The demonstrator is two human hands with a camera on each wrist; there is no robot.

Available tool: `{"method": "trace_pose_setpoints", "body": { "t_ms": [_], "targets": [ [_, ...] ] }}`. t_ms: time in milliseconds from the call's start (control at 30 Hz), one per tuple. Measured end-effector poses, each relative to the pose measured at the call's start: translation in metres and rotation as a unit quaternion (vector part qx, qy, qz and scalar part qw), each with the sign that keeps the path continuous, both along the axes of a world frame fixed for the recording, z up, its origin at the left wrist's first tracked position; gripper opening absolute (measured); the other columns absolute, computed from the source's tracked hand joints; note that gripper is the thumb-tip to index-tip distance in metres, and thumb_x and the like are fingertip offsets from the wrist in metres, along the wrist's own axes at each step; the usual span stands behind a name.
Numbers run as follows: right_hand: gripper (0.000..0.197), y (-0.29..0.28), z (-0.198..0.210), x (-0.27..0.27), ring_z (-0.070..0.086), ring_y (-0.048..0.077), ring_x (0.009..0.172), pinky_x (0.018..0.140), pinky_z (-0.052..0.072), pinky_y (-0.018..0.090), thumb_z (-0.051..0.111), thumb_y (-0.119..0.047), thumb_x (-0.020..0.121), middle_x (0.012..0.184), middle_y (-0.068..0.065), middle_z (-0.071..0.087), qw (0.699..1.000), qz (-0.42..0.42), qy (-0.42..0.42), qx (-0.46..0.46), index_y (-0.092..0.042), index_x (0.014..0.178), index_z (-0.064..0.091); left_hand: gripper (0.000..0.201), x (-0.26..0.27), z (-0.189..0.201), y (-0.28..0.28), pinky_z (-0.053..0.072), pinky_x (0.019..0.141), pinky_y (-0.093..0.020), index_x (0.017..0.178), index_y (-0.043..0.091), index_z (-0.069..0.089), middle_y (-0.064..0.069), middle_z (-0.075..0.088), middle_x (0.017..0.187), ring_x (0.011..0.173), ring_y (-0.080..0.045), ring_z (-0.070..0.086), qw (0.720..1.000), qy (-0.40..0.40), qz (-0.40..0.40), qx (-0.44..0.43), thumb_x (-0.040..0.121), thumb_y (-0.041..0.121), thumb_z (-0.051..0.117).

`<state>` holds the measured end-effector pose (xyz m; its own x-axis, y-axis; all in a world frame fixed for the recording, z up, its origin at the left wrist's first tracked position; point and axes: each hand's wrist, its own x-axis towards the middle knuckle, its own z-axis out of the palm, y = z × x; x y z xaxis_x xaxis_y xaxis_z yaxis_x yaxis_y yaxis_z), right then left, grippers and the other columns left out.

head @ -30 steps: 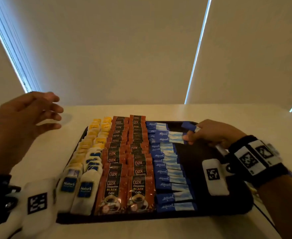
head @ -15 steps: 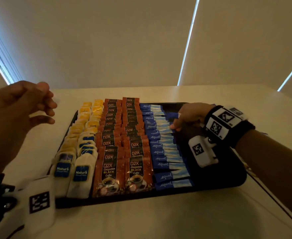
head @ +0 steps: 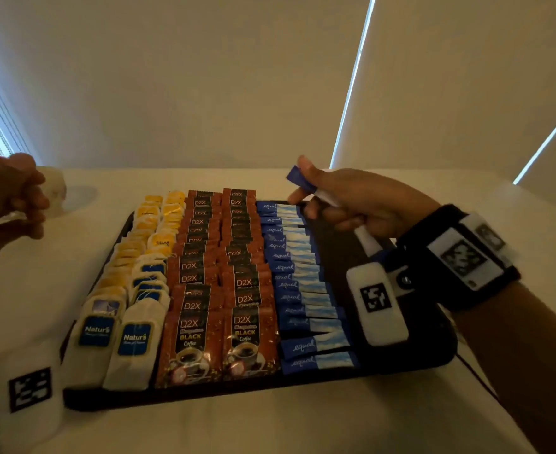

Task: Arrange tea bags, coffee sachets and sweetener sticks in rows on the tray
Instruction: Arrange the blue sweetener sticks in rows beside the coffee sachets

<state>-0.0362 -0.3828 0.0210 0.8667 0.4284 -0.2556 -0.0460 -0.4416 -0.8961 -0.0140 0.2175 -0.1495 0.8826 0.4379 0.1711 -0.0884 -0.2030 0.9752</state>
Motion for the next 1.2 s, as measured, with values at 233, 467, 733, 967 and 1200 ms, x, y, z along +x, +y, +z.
{"method": "trace_pose_setpoints", "body": {
  "t_ms": [233,467,733,967,1200],
  "targets": [
    [0.075,0.053,0.002,-0.049,0.021,0.006,0.032,0.034,0.016,0.014,0.015,-0.075,0.082,0.064,0.008,0.052,0.945,0.185,0.165,0.215,-0.011,0.096,0.051,0.031,-0.143,0.138,-0.312,0.048,0.043,-0.021,0.079,0.017,0.068,0.001,0.062,0.063,0.052,-0.011,0.056,0.970,-0.106,-0.178,0.127,0.079,0.047,0.062],
    [0.079,0.083,0.018,-0.068,0.034,0.006,0.035,0.038,0.025,0.019,0.007,-0.075,0.073,0.063,0.009,0.056,0.982,0.165,-0.041,0.088,-0.019,0.097,0.057,0.032,-0.155,0.147,-0.336,0.048,0.046,-0.022,0.094,0.025,0.068,-0.008,0.065,0.068,0.055,-0.015,0.060,0.969,-0.067,-0.218,0.093,0.075,0.048,0.058],
    [0.015,0.075,0.013,-0.062,0.039,0.010,0.046,0.045,0.035,0.022,0.041,-0.012,0.097,0.051,-0.001,0.040,0.930,0.074,-0.354,0.065,-0.023,0.097,0.051,0.022,-0.131,0.182,-0.365,0.052,0.050,-0.024,0.083,0.002,0.065,-0.009,0.067,0.063,0.053,-0.017,0.063,0.976,-0.083,-0.197,0.043,0.077,0.022,0.062],
    [0.021,0.042,0.031,-0.045,0.029,0.006,0.048,0.040,0.019,0.018,0.040,-0.019,0.093,0.069,0.003,0.049,0.890,-0.063,-0.040,0.450,-0.012,0.102,0.058,0.009,-0.113,0.204,-0.369,0.057,0.060,-0.022,0.088,0.004,0.069,-0.011,0.072,0.078,0.069,-0.019,0.071,0.964,-0.118,-0.210,0.112,0.081,0.004,0.064],
    [0.068,0.039,0.027,-0.042,0.030,0.012,0.057,0.045,0.032,0.020,0.041,0.005,0.037,0.076,0.004,0.046,0.771,0.013,0.011,0.637,-0.011,0.102,0.053,0.012,-0.107,0.183,-0.388,0.056,0.069,-0.020,0.083,0.018,0.075,0.004,0.073,0.082,0.075,-0.014,0.068,0.944,-0.123,-0.226,0.206,0.077,0.007,0.072]
  ]
}}
